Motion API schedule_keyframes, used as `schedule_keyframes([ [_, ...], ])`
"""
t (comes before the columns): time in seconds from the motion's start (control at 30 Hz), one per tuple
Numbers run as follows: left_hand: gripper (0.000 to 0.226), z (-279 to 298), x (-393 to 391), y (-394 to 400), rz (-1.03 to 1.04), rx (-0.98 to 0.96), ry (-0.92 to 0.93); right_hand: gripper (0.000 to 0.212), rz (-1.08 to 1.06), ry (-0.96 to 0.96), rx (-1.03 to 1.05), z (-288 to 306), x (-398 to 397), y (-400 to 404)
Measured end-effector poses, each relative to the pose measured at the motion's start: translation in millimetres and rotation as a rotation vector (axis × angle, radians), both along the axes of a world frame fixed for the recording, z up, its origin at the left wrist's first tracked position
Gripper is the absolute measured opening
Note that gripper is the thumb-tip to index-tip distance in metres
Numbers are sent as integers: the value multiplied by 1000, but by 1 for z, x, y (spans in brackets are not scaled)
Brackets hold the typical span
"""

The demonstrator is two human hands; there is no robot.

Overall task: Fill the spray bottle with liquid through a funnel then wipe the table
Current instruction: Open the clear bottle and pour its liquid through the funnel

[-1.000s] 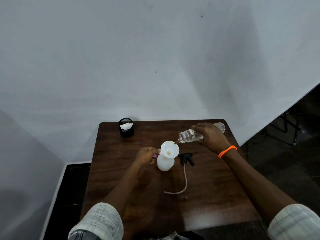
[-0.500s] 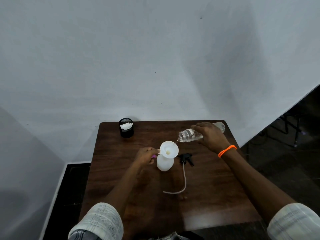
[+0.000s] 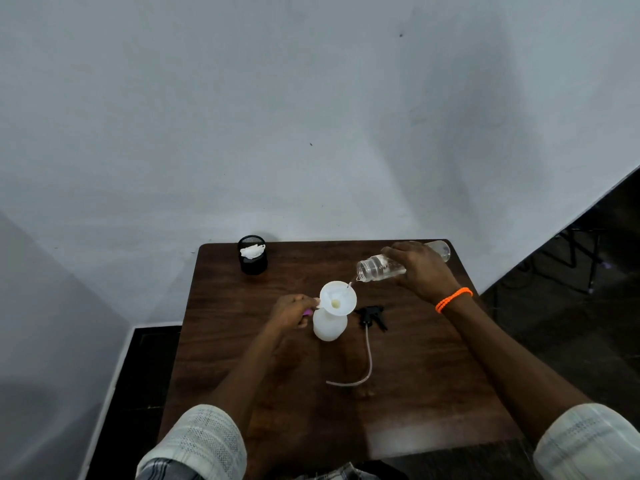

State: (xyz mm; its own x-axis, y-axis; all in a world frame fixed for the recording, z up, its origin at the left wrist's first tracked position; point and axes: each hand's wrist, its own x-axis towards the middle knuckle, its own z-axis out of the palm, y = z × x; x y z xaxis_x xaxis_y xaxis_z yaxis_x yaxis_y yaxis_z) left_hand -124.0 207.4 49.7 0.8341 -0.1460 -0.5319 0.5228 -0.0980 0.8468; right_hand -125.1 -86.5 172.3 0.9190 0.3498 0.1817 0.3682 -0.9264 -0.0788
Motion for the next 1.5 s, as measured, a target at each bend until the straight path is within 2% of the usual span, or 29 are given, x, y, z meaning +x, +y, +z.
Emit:
schedule_keyframes([
  [1.5,22,-1,-2,2,-32,28,-7,52,12,-50,-17,4,1,5],
])
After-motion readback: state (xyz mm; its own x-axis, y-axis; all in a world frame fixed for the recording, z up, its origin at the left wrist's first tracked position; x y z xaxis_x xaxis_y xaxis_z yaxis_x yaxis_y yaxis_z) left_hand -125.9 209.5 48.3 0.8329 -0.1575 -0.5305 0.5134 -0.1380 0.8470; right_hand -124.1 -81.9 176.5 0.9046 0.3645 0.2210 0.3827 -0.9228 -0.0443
